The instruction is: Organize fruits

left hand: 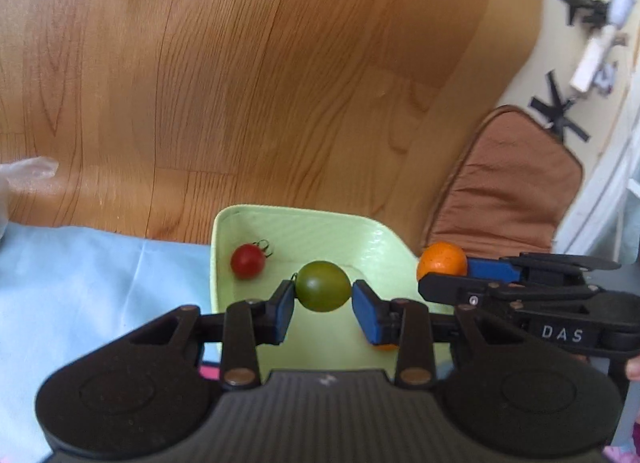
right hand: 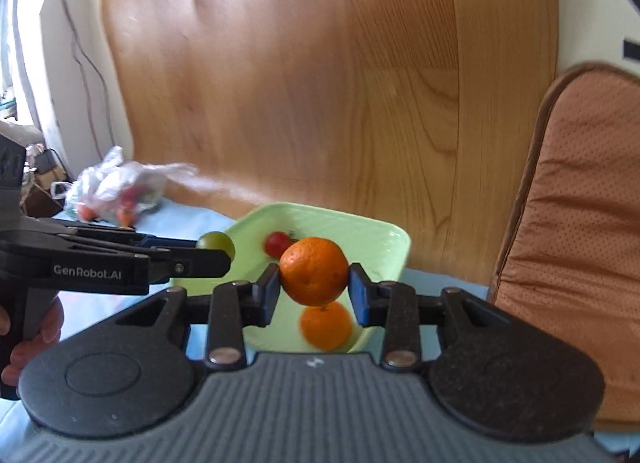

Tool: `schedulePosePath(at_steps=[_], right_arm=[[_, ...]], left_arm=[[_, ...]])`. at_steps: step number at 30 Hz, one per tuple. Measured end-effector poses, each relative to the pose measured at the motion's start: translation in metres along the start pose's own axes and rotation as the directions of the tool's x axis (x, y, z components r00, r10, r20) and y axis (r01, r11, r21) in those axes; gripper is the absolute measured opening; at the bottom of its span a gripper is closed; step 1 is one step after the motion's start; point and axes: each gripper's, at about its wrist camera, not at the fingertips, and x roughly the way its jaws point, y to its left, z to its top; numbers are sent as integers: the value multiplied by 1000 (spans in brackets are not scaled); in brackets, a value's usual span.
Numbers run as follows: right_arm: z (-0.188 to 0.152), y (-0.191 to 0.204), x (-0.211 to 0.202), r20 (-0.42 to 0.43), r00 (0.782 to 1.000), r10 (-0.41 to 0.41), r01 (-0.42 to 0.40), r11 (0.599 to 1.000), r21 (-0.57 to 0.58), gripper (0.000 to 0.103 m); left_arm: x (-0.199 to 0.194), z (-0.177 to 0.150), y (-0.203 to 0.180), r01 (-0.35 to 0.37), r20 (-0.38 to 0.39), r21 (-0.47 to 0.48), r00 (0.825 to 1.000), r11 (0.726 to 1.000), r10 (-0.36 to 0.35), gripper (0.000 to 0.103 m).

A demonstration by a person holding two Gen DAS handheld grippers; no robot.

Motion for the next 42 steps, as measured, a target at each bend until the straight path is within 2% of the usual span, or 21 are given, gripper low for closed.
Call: schedulePosePath(at_steps=[4, 7, 10, 13, 17, 20, 25, 26, 27, 29, 31, 32, 34, 38, 40, 42], right_arm=[[-6, -7, 21, -51, 999, 4, -4, 1000, 5, 41], [-10, -8, 21, -44, 999, 15, -15, 1000, 9, 41], [-12, -16, 2, 8, 1000, 13, -14, 999, 40, 41], [-23, -32, -30, 45, 999, 22, -25, 997, 73, 41], [-49, -40, -54, 13, 1000, 21, -22, 998, 65, 41], [-62, -36, -47, -45, 999, 6, -4, 999, 55, 41], [-73, -29, -27, -74, 995, 61, -57, 997, 50, 40], [-72, -29, -25, -83, 994, 75, -69, 995, 75, 36], [-71, -30, -23, -95, 991, 95, -86, 992, 98, 31], [-73, -26, -24, -91, 992, 84, -75, 993, 93, 30], [-73, -25, -30, -89, 995, 47, -39, 995, 93, 30], [-73, -24, -37, -65, 998, 6, -1, 997, 80, 30], [-69, -24, -59, 3, 1000, -19, 19, 996, 93, 30], [-64, -10, -117, 134, 990, 41, -53, 994, 91, 30], [-74, 8, -135, 146, 983, 113, -125, 990, 71, 30], [-89, 28, -142, 121, 979, 163, -169, 985, 42, 30]], left_arm=[[24, 2, 3, -39, -39, -2, 998, 999, 39, 34], [27, 3, 4, -54, -36, 9, 998, 999, 54, 40], [9, 0, 4, -58, -7, 8, 998, 998, 58, 42], [-25, -10, 4, -34, 42, -1, 999, 999, 34, 43], [-68, -39, 12, -11, 79, -45, 997, 999, 15, 45], [-85, -62, 15, 1, 66, -91, 998, 996, 5, 48], [-90, -93, 12, -54, -11, -130, 999, 990, 53, 56], [-93, -98, 13, -36, -14, -153, 999, 988, 34, 58], [-93, -100, 12, -27, -19, -165, 1000, 986, 24, 58], [-89, -104, 9, -41, -21, -152, 999, 988, 38, 55], [-86, -110, 8, -38, -23, -153, 999, 987, 35, 44], [-88, -112, 7, -21, -18, -165, 1000, 986, 18, 38], [-92, -115, 5, -22, -16, -168, 1000, 986, 19, 36], [-107, -124, 6, -19, -3, -184, 1000, 983, 18, 36], [-118, -131, 6, -11, 6, -193, 1000, 981, 12, 36], [-131, -138, 4, -5, 10, -192, 1000, 981, 7, 36]])
